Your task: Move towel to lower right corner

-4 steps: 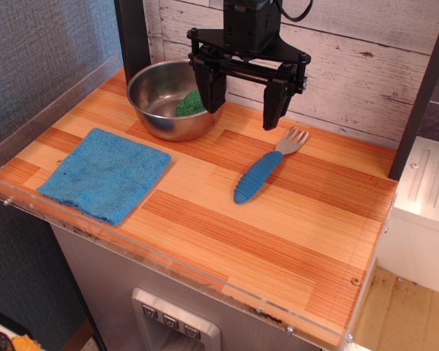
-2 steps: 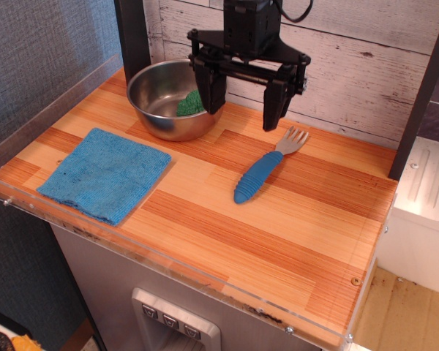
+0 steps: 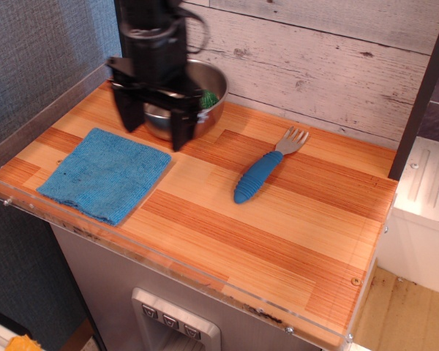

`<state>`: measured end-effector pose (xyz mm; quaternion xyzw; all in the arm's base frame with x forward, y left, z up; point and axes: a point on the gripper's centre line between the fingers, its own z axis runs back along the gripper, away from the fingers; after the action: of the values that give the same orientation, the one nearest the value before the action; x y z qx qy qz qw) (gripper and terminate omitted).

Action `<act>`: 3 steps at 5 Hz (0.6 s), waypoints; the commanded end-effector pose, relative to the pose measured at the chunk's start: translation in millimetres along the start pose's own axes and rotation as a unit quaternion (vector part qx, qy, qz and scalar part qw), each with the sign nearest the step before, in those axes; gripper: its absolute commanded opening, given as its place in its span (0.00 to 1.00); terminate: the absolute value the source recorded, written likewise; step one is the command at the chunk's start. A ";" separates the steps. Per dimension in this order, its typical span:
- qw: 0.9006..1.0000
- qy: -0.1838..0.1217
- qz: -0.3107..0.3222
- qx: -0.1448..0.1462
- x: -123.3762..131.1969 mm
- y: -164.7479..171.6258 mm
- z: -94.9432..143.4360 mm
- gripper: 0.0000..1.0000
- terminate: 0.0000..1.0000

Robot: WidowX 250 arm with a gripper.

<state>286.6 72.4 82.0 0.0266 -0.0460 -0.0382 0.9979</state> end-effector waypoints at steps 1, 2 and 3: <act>0.998 -0.026 0.034 0.044 -28.4 48.2 2.3 1.00 0.00; 0.997 -0.023 0.066 0.045 -36.4 57.7 -11.9 1.00 0.00; 0.997 -0.009 0.061 0.035 -33.6 62.2 -31.0 1.00 0.00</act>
<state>256.1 132.6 37.4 0.0486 -0.0376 0.0170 0.9980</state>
